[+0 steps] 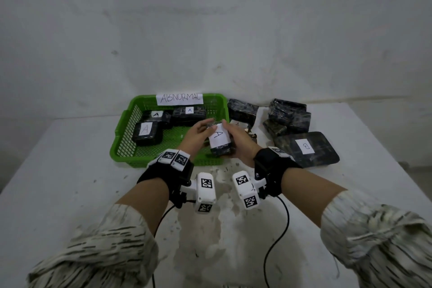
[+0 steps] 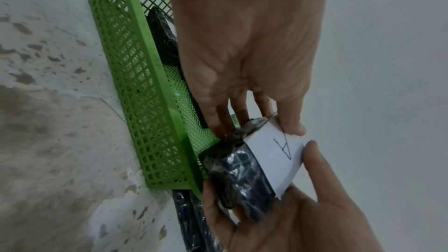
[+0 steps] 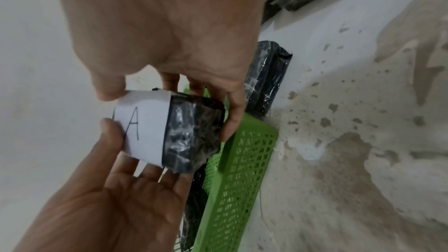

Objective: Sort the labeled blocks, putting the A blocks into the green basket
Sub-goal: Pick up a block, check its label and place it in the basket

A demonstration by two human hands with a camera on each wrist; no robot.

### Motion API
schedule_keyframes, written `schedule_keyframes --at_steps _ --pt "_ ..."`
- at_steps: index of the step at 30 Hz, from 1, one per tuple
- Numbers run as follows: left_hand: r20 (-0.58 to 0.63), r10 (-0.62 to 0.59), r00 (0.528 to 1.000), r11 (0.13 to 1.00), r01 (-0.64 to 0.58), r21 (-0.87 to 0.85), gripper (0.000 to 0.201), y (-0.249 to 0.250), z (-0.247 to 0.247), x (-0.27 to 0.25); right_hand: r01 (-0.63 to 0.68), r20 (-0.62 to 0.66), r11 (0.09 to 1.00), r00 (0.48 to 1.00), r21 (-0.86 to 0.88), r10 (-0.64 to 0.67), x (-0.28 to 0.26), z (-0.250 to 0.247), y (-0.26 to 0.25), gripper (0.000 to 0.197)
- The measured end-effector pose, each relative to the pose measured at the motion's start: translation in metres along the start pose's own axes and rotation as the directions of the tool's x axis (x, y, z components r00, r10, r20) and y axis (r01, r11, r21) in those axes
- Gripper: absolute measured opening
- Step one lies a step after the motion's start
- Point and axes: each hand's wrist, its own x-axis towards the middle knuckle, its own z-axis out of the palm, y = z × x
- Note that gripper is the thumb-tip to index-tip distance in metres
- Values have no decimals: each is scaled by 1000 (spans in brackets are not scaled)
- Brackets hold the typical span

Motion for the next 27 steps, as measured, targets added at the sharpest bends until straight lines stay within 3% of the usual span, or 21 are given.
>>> schedule_keyframes --at_steps 6,10,14,18,23,27 --pt "3 -8 1000 1000 8 2 25 -5 -5 -8 35 -86 994 995 -108 -44 -1 11 1 43" --pt "-33 3 999 999 -4 -36 34 -2 -7 -10 58 -55 997 997 -46 -61 -1 14 4 46" --pt "19 -40 999 999 40 -8 42 -2 -9 -13 79 -68 997 994 -13 -80 -4 14 1 40" --pt "11 -29 1000 993 30 -118 43 -1 -10 -15 32 -25 999 999 37 -31 -5 14 0 33" --pt "70 -51 996 989 60 -135 53 0 -14 -17 40 -5 998 999 56 -40 -3 14 0 38" --pt "51 -37 998 984 45 -171 51 1 -19 -14 10 30 991 999 131 -14 0 17 -2 44"
